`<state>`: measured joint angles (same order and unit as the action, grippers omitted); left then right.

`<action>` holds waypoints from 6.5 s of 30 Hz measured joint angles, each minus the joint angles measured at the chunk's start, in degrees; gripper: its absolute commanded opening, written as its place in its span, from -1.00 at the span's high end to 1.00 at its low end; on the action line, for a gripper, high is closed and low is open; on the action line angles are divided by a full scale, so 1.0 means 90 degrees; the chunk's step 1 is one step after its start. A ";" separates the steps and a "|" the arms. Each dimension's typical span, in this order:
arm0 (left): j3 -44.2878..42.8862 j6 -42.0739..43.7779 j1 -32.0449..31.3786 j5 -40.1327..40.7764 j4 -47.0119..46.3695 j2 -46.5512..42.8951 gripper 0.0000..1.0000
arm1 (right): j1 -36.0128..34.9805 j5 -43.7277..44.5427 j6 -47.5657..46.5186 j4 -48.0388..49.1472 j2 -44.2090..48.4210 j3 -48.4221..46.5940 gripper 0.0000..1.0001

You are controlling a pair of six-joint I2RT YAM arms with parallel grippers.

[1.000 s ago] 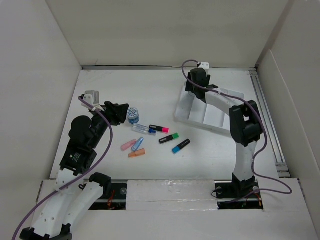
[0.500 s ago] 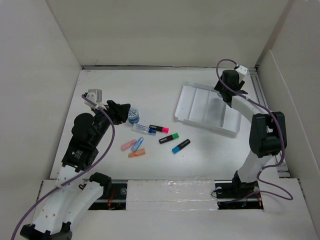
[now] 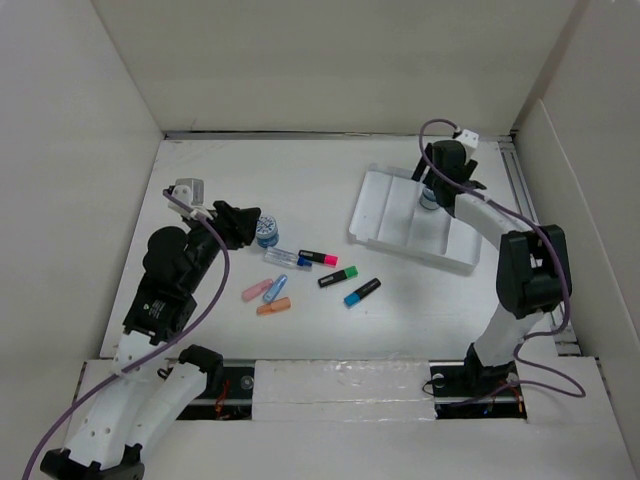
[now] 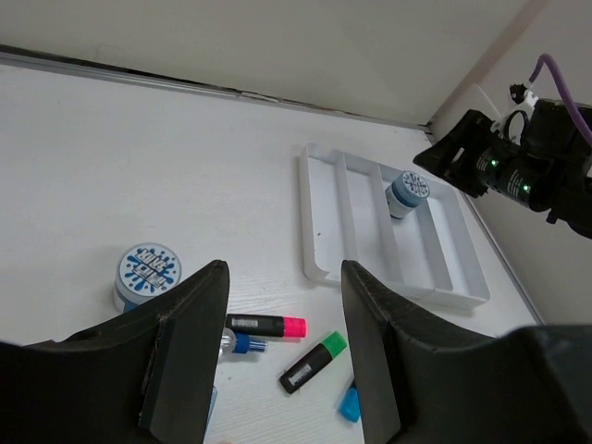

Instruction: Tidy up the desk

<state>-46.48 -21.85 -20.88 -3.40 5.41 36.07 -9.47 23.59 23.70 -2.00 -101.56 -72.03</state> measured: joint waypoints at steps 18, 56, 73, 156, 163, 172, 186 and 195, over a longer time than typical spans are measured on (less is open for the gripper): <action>0.0070 -0.0262 0.0044 0.1724 0.0087 -0.1469 0.08 | -0.4874 -0.1579 -0.1496 0.0389 -0.1496 -0.1778 -1.00; 0.0073 -0.0267 0.0046 0.1336 0.0148 -0.1248 0.05 | -0.2038 -0.0763 0.0478 0.1513 0.1307 -0.0041 0.17; 0.0073 -0.0267 0.0046 0.1018 0.0097 -0.0721 0.05 | -0.0699 -0.0131 0.1467 0.0155 0.2142 0.2278 0.17; 0.0073 -0.0272 0.0046 0.1069 0.0090 -0.1219 0.02 | -0.4898 -0.2601 -0.1678 -0.1209 -0.1921 -0.2055 0.60; 0.0073 -0.0299 0.0046 0.0814 0.0024 -0.1406 -0.04 | -0.3456 -0.2038 -0.0928 -0.0656 0.0724 -0.0920 0.65; 0.0073 -0.0291 0.0017 0.0153 -0.0034 -0.1571 -0.06 | -0.0087 -0.0578 0.0197 -0.0413 0.2686 0.0741 0.62; 0.0066 -0.0216 -0.0265 0.0255 0.0032 -0.2047 -0.07 | 0.1042 -0.0146 0.0391 -0.1734 0.1333 0.0857 0.62; 0.0066 -0.0148 -0.0299 0.0459 0.0090 -0.2152 -0.07 | 0.1003 0.0112 0.0391 -0.2057 0.1030 0.0930 -0.75</action>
<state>-45.89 -23.18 -23.57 0.73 6.22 16.71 -0.45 24.60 27.22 -20.51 -92.29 -63.66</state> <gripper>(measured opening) 0.532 0.692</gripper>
